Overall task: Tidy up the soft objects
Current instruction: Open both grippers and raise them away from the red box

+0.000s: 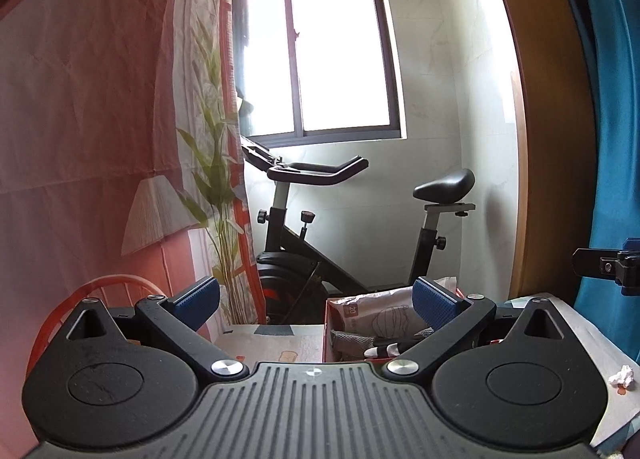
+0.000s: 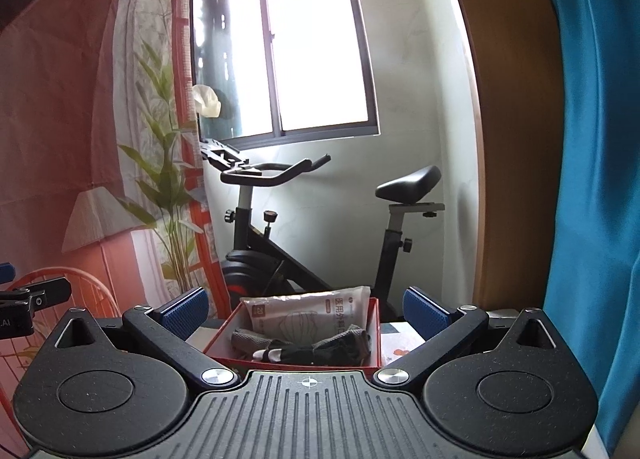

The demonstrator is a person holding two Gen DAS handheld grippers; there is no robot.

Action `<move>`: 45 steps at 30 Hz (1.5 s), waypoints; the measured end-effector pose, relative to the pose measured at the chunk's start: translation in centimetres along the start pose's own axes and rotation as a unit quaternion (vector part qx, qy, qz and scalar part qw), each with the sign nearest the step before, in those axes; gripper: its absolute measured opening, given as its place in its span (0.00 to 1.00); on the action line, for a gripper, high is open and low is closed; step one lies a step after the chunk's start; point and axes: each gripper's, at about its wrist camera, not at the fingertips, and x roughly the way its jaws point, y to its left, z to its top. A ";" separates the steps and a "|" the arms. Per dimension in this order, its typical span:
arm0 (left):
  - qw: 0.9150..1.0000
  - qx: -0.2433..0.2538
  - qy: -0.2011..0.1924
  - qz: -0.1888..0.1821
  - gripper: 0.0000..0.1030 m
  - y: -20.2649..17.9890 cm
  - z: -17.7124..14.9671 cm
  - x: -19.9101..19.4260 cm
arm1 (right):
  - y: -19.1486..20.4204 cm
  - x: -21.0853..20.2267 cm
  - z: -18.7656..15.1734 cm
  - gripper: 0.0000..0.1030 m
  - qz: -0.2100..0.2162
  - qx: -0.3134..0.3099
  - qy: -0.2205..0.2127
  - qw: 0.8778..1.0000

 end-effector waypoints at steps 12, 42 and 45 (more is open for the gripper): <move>1.000 -0.004 0.008 -0.006 1.00 0.5 0.0 0.3 | 0.2 0.4 0.2 1.00 -0.003 -0.002 0.005 1.000; 0.999 -0.012 0.029 -0.034 1.00 2.3 -0.3 2.0 | 0.2 1.0 -0.1 1.00 -0.010 -0.014 0.018 1.000; 0.999 -0.012 0.029 -0.036 1.00 2.4 -0.3 2.0 | 0.1 1.0 -0.2 1.00 -0.014 -0.016 0.019 1.000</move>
